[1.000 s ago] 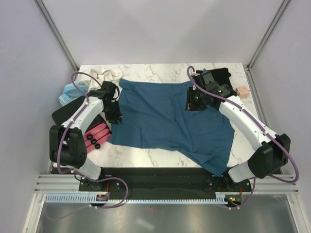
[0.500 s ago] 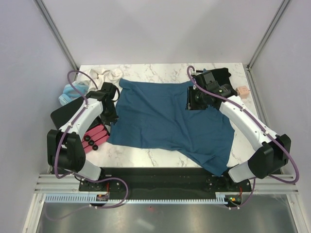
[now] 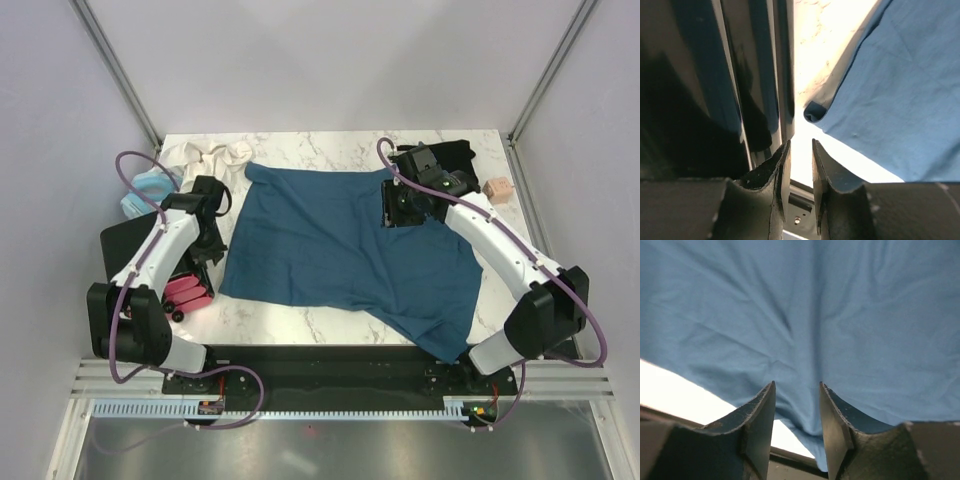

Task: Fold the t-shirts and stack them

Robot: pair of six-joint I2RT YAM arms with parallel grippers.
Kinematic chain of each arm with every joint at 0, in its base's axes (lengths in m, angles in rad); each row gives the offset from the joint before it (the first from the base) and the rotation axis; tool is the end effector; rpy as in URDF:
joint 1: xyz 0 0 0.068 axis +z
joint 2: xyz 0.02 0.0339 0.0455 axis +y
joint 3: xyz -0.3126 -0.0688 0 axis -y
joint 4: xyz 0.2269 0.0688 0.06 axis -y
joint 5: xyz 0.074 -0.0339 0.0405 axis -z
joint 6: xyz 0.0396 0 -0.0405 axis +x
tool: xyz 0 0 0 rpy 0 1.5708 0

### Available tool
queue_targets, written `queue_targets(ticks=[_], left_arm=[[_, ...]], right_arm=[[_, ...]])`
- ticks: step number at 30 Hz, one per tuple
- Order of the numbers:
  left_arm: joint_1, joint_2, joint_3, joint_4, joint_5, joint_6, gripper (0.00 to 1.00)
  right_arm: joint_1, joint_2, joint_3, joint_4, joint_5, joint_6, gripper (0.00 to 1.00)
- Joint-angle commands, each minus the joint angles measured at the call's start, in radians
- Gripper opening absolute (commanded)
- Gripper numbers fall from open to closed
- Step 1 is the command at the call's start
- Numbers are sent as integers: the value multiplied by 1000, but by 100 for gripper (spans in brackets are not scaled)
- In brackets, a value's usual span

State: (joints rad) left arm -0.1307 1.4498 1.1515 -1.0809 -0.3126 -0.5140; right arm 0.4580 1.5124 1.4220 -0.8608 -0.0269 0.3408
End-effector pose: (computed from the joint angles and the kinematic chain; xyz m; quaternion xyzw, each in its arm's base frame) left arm 0.2376 -0.0190 0.3048 -0.2019 0.9624 0.1170 0.1387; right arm 0.2678 0.1332 0.3724 -0.0599 0.9504 0.1303 0.2759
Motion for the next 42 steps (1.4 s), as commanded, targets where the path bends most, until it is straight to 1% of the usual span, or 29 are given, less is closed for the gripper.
queue_targets(ticks=[1, 2, 3, 4, 5, 6, 8, 9, 10, 12, 17, 20, 24, 28, 29, 33, 34, 35, 36, 37, 38, 40, 41, 42], left_arm=[[6, -51, -29, 67, 47, 61, 30], [6, -61, -36, 96, 106, 72, 30], [6, -72, -45, 184, 151, 86, 30], [6, -77, -67, 225, 199, 98, 30], [6, -66, -72, 263, 292, 98, 30], [5, -49, -69, 286, 338, 101, 30], [-13, 36, -38, 308, 395, 98, 30], [-24, 61, -24, 311, 400, 101, 30], [-35, 111, -1, 315, 402, 118, 30], [-69, 150, 17, 320, 391, 137, 30], [-110, 253, 21, 325, 374, 175, 29], [-132, 271, -2, 337, 372, 175, 29], [-145, 288, -47, 329, 356, 152, 25], [-145, 274, -93, 328, 327, 129, 24], [-145, 277, -99, 326, 319, 127, 23], [-145, 308, -113, 309, 279, 115, 19], [-145, 316, -114, 309, 270, 112, 18], [-145, 319, -113, 305, 267, 111, 15], [-145, 322, -108, 305, 265, 105, 13], [-145, 322, -107, 305, 265, 100, 12], [-145, 330, -104, 305, 265, 97, 10], [-145, 342, -95, 300, 271, 92, 6], [-145, 353, -88, 294, 271, 91, 2], [-145, 357, -81, 285, 268, 80, 2]], right_arm=[[-2, 48, 25, -10, 143, -19, 50], [-5, 58, 28, -14, 186, -20, 50], [-10, 72, 35, -11, 241, -20, 50], [-16, 110, 54, -6, 284, -23, 50], [-30, 135, 99, 2, 280, -29, 50], [-31, 159, 124, 14, 268, -39, 48], [-35, 257, 219, 32, 230, -66, 48], [-35, 337, 253, 20, 222, -77, 48], [-35, 376, 321, 7, 194, -82, 48], [-32, 469, 373, -12, 170, -89, 47], [-15, 580, 448, 11, 142, -77, 47], [-10, 664, 521, 8, 128, -86, 47], [-5, 793, 635, -6, 130, -114, 45], [1, 874, 750, 0, 113, -121, 46], [1, 891, 767, 0, 108, -126, 46], [1, 972, 827, -1, 93, -126, 43], [1, 983, 831, -1, 84, -126, 41], [1, 994, 835, 0, 84, -126, 35], [1, 1014, 839, 2, 85, -126, 32], [2, 1023, 841, 3, 84, -126, 27], [1, 1034, 847, 3, 82, -129, 14], [-1, 1068, 864, 3, 82, -129, 1], [-1, 1089, 871, -4, 78, -126, 0], [1, 1098, 890, -6, 76, -126, 0]])
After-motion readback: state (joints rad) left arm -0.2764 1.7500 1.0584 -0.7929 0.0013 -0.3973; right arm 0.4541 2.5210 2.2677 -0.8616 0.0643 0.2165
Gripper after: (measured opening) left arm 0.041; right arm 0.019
